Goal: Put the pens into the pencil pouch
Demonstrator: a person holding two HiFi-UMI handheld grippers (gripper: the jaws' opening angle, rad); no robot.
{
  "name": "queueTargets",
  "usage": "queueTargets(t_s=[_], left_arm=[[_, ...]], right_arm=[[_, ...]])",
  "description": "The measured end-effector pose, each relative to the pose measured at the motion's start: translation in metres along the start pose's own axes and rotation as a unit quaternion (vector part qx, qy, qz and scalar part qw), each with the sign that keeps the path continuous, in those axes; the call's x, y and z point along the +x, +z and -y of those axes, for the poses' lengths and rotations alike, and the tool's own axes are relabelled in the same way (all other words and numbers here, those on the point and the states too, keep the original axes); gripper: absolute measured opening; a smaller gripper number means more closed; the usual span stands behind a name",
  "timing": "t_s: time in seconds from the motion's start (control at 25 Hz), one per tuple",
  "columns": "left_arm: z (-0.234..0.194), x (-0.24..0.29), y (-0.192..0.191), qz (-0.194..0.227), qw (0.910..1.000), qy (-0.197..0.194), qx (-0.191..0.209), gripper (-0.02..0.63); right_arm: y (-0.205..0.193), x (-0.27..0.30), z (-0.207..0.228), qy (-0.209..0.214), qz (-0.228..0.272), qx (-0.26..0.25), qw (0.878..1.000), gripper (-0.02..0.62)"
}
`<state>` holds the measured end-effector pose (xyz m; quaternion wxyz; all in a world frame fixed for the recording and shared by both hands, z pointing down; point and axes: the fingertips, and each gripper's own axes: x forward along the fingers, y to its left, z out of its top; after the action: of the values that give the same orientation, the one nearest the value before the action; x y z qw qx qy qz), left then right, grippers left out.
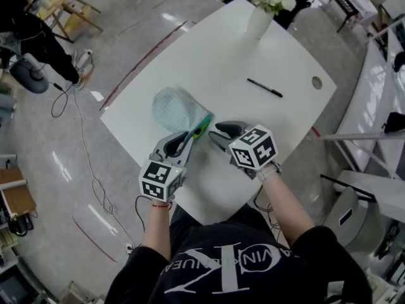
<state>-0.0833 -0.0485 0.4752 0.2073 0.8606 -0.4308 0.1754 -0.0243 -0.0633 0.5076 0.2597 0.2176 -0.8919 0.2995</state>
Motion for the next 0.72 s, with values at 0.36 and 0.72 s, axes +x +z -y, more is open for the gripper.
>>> queueTargets(t_s=[0.36, 0.72], left_arm=[[-0.004, 0.004, 0.004, 0.001, 0.9999, 0.013, -0.002, 0.049], [-0.009, 0.006, 0.002, -0.002, 0.9992, 0.039, -0.012, 0.049]], right_arm=[[-0.008, -0.047, 0.081, -0.086, 0.004, 0.012, 0.996, 0.130], [-0.004, -0.091, 0.168, -0.193, -0.020, -0.049, 0.980, 0.133]])
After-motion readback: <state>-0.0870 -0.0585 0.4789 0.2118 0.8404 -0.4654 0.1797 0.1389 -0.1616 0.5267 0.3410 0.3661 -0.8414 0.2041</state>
